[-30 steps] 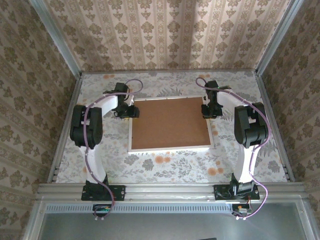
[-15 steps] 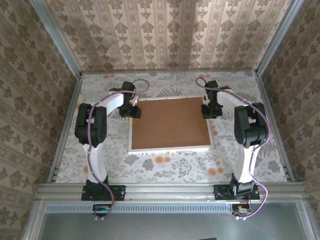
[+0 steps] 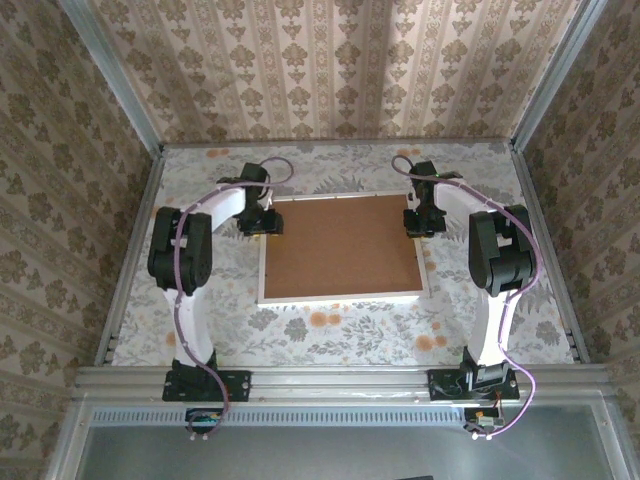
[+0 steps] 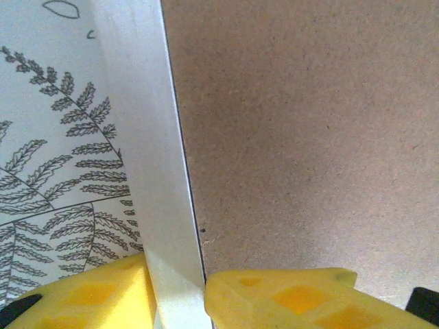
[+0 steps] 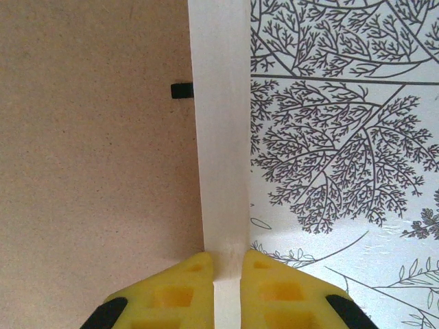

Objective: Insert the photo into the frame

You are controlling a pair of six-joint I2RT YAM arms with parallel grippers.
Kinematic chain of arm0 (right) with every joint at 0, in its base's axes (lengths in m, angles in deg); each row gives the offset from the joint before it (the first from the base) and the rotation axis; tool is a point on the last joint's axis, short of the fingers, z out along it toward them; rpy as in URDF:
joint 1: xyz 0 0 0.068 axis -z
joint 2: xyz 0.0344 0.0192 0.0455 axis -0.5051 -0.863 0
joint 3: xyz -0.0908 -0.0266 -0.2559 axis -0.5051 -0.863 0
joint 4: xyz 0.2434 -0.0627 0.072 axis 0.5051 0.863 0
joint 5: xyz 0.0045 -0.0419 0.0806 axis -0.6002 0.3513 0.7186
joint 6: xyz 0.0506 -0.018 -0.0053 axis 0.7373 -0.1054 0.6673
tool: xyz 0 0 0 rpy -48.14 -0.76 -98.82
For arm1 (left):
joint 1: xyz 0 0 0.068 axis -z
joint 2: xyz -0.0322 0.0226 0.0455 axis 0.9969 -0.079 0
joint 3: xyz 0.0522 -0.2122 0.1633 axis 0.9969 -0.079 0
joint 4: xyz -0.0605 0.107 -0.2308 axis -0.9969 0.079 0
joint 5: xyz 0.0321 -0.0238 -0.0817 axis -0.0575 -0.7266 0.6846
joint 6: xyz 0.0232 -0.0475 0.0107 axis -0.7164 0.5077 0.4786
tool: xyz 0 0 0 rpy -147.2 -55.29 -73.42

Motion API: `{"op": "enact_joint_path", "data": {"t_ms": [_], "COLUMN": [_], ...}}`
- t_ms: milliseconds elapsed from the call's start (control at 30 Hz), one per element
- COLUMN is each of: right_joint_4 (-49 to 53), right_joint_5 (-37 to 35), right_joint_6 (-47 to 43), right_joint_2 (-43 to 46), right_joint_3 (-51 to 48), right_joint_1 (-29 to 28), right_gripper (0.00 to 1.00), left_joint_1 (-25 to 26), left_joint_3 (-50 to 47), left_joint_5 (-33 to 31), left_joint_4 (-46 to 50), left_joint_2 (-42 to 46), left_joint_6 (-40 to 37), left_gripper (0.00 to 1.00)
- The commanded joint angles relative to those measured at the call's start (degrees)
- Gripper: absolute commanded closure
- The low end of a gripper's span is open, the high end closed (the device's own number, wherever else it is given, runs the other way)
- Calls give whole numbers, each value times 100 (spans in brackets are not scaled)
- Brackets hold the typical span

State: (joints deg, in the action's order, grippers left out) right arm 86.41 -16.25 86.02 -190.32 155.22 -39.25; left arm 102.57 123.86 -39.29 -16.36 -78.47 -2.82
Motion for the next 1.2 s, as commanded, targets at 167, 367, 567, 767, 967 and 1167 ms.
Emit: {"op": "enact_joint_path", "data": {"t_ms": [167, 367, 567, 767, 967, 1167], "right_joint_4": [45, 46, 45, 61, 88, 89], "right_joint_5": [605, 600, 579, 536, 478, 481], "right_joint_6": [4, 5, 4, -2, -13, -13], "right_joint_2": [-260, -284, -277, -269, -267, -270], "right_joint_3": [-100, -99, -125, -120, -151, -145], "right_joint_1": [-235, -251, -245, -235, -193, -182], "right_gripper": [86, 86, 86, 86, 87, 87], "left_joint_1": [188, 315, 267, -162, -593, -961], "left_joint_3": [-569, -821, -996, -1081, -1430, -1772], "left_joint_5": [1758, 1696, 1180, 1592, 2083, 2280], "left_joint_4": [-618, -730, -484, -813, -1308, -1483], "left_joint_2": [-143, 17, 222, 413, 660, 881], "left_joint_6": [546, 480, 249, 250, 415, 488], "left_gripper": [44, 43, 43, 42, 37, 37]}}
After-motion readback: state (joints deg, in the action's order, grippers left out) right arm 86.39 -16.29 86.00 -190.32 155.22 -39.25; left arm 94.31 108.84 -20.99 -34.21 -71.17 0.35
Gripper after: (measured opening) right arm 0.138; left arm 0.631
